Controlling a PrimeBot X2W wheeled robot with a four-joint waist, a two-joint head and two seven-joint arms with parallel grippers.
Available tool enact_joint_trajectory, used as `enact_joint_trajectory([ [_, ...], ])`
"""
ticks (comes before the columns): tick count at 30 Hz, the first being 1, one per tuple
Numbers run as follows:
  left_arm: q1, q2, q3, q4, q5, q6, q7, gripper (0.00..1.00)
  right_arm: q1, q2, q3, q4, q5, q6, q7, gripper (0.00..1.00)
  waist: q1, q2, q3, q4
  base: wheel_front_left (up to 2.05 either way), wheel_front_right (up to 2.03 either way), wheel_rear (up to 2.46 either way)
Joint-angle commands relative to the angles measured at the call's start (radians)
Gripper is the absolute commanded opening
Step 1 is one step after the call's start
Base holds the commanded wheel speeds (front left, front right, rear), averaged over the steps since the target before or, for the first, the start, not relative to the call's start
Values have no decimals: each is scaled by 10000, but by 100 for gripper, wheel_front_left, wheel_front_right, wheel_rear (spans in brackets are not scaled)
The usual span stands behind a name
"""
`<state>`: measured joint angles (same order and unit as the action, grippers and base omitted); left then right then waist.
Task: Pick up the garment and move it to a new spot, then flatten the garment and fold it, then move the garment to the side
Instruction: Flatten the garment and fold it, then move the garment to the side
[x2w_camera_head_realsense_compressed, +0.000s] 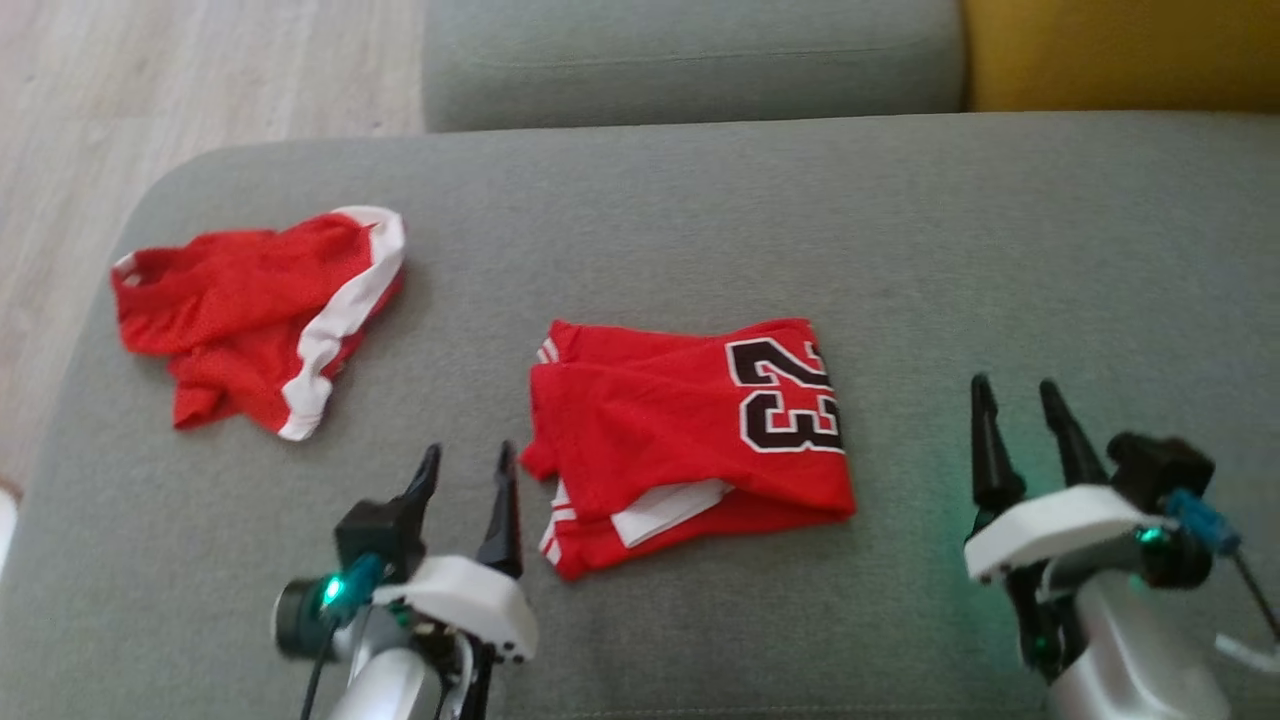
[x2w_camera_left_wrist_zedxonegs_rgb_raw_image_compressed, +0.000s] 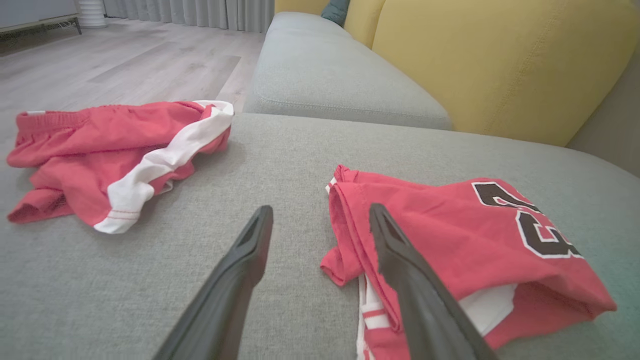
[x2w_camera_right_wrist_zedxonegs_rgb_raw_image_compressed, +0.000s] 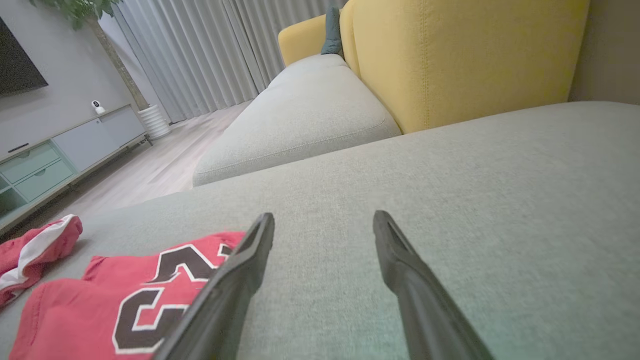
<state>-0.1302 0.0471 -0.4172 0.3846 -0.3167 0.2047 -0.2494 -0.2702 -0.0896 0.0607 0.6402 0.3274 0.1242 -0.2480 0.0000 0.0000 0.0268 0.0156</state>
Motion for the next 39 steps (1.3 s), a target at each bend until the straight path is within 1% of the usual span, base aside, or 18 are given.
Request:
enact_joint_trajectory([
  [1,-146,32,461,-419,107,83,-124,100,-147,123,201,-366,-152,65,-136,100,0,0,-107,-206,0,0,0],
  [8,480,32,913,-429,384,51,-124,100,415,334,124,-306,-366,65,-136,100,0,0,-263,-372,0,0,0],
  [15,454,32,876,-485,450,-5,-124,100,424,381,209,-258,-345,65,-137,100,0,0,-212,-140,0,0,0],
  [19,337,32,694,-543,473,-35,-124,100,262,389,744,-34,39,65,-137,100,0,0,53,123,0,0,0],
  [23,153,32,424,-579,423,-35,-124,100,-285,391,1433,300,359,65,-137,100,0,0,467,494,0,0,0],
  [26,23,32,202,-569,278,-50,-124,100,-833,389,1788,682,549,65,-117,100,0,0,758,879,0,0,0],
  [29,-79,32,91,-568,164,-22,-124,100,-1308,366,1932,1261,705,65,86,100,0,0,969,1243,0,0,0],
  [33,-98,32,134,-606,125,34,-124,100,-1751,307,1687,2430,923,65,473,100,0,0,1149,1589,0,0,0],
  [36,-134,32,185,-688,48,42,-124,100,-1938,284,1585,3265,838,65,586,93,0,0,1248,1665,0,0,0],
  [37,-148,32,215,-699,47,48,-124,100,-1973,293,1636,3454,834,65,595,80,0,0,1257,1632,0,0,0],
  [38,-164,32,242,-707,48,45,-124,100,-1995,308,1714,3560,888,65,578,44,0,0,1256,1567,0,0,0],
  [39,-173,32,255,-702,70,23,-124,100,-2011,324,1815,3607,971,65,538,0,0,0,1234,1464,0,0,0],
])
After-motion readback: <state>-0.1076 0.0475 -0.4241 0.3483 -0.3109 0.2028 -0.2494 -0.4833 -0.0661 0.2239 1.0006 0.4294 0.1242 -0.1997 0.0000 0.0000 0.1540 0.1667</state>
